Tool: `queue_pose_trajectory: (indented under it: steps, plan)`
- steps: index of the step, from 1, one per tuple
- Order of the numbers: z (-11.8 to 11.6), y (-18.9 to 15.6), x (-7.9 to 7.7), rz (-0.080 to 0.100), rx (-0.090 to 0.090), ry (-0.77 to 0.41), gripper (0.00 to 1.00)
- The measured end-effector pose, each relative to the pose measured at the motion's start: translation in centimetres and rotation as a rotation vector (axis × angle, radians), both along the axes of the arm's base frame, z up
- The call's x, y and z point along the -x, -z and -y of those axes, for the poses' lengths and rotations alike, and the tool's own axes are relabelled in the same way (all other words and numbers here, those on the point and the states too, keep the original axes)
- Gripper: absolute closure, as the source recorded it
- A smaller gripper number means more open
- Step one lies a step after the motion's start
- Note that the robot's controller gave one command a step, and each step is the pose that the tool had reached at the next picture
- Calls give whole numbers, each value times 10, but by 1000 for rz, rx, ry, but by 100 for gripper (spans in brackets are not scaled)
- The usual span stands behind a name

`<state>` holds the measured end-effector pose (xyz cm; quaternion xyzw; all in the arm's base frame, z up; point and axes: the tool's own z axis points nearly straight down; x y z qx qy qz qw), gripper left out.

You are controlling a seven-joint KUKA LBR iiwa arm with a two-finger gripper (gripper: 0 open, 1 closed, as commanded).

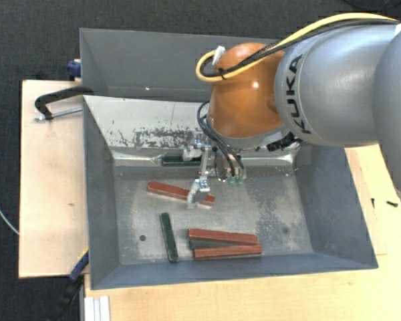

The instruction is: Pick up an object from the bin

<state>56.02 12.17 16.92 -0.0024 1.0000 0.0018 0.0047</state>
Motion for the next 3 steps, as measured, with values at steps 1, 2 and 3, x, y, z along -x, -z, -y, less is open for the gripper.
queue_pose_trajectory:
  steps: [1,2,3]
  plan:
    - [20,92,29,-8,1,-123,100]
    - [20,92,29,-8,1,-123,100]
    - [31,-52,30,-4,2,-67,100]
